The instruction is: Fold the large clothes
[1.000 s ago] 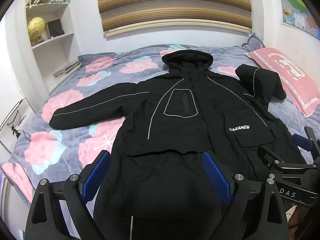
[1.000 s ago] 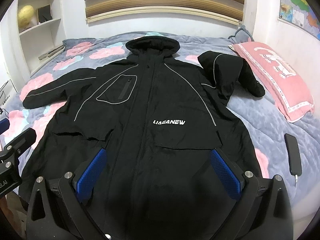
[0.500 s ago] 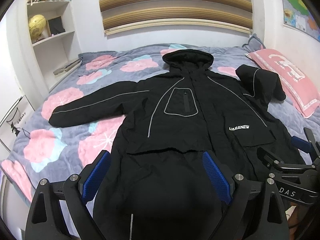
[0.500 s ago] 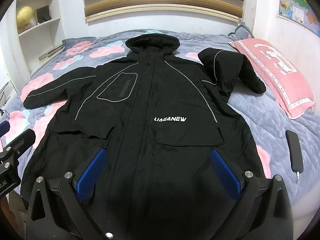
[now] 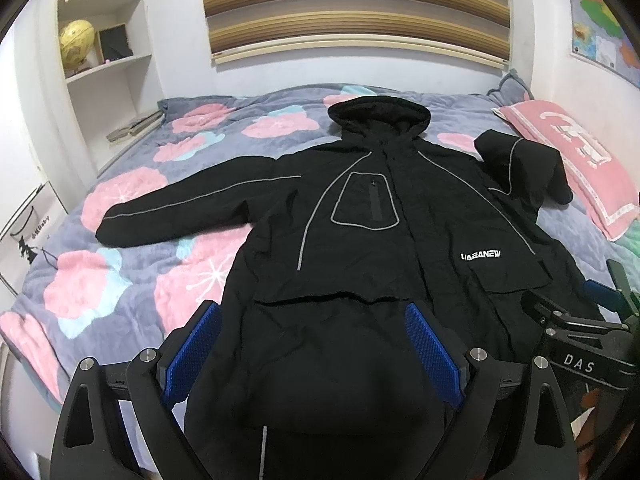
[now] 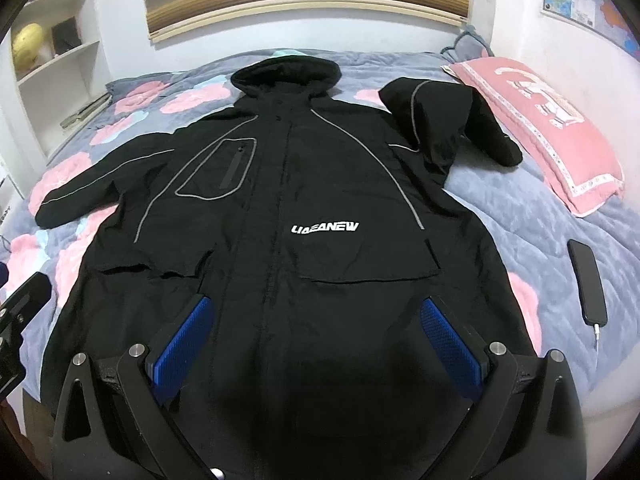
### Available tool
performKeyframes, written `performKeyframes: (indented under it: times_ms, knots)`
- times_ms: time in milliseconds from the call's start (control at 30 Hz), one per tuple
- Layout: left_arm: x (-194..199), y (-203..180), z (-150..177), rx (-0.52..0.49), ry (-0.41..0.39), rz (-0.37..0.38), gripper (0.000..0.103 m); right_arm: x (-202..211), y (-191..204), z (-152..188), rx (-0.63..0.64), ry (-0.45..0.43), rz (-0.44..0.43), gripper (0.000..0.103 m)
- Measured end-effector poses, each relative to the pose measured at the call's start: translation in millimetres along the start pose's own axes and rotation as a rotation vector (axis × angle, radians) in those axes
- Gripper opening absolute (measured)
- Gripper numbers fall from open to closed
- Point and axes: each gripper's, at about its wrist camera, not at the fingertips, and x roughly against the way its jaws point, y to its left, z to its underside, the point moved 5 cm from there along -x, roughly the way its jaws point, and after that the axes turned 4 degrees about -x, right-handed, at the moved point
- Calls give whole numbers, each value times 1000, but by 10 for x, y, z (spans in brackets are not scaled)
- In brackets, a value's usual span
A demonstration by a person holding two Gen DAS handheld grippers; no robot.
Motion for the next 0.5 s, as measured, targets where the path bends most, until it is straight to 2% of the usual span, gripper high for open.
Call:
performKeyframes:
  times_ms: [167,500]
  knots:
    - [-5,54,5,13,-3,2,93,-38,-25,-1,-35,17,-21,103]
    - [-76,129,29,37,9,13,93,-107,82,25,-1,25,-3,103]
